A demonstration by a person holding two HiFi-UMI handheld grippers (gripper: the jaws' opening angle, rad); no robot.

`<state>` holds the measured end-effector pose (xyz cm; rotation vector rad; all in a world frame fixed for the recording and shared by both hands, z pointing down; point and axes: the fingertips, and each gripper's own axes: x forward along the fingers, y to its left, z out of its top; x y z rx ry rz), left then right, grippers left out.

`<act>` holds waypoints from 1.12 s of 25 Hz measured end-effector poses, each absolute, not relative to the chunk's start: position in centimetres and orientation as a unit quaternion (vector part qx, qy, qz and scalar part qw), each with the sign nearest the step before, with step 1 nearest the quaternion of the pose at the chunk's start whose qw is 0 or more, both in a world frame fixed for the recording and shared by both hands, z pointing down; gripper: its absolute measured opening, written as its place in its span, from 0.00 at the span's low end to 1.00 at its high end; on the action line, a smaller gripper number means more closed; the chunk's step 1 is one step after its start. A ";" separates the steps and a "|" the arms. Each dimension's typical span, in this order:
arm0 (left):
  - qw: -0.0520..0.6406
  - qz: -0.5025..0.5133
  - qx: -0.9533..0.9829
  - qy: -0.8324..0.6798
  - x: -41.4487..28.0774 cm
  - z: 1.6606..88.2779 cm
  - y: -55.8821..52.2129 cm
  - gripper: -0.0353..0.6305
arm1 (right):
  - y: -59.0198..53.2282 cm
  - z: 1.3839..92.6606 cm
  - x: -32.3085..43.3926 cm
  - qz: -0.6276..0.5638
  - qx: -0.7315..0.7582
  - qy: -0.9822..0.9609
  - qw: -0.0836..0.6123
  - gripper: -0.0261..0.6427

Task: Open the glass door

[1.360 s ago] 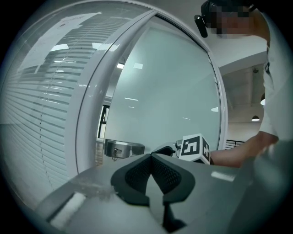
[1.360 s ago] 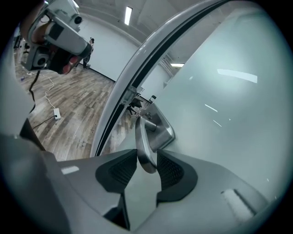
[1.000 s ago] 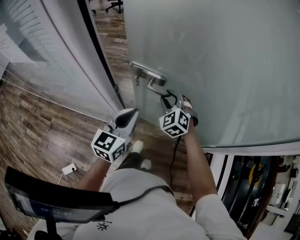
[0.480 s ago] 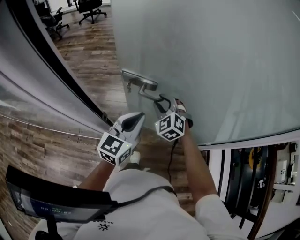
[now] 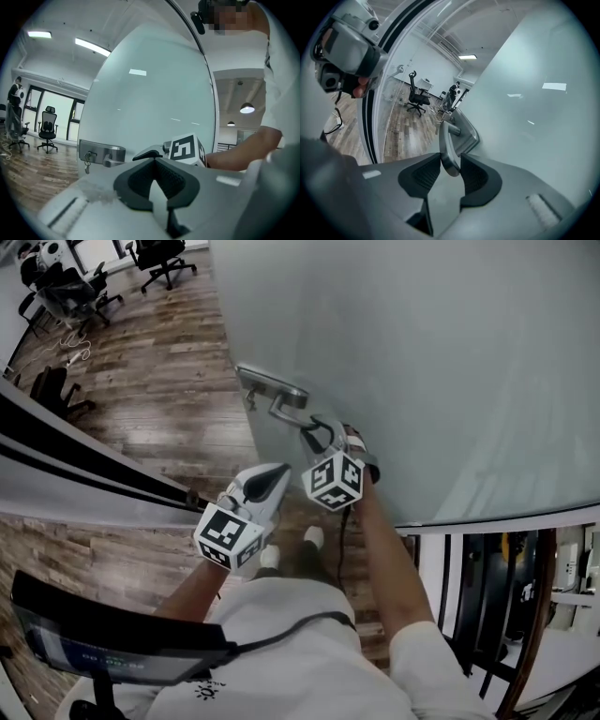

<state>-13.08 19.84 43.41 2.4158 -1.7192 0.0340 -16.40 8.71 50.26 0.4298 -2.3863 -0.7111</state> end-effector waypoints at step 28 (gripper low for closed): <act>0.103 0.007 0.717 -0.690 -15.3 42.1 1.8 0.06 | -10.1 49.6 -18.6 -0.179 0.143 -0.939 0.257 0.22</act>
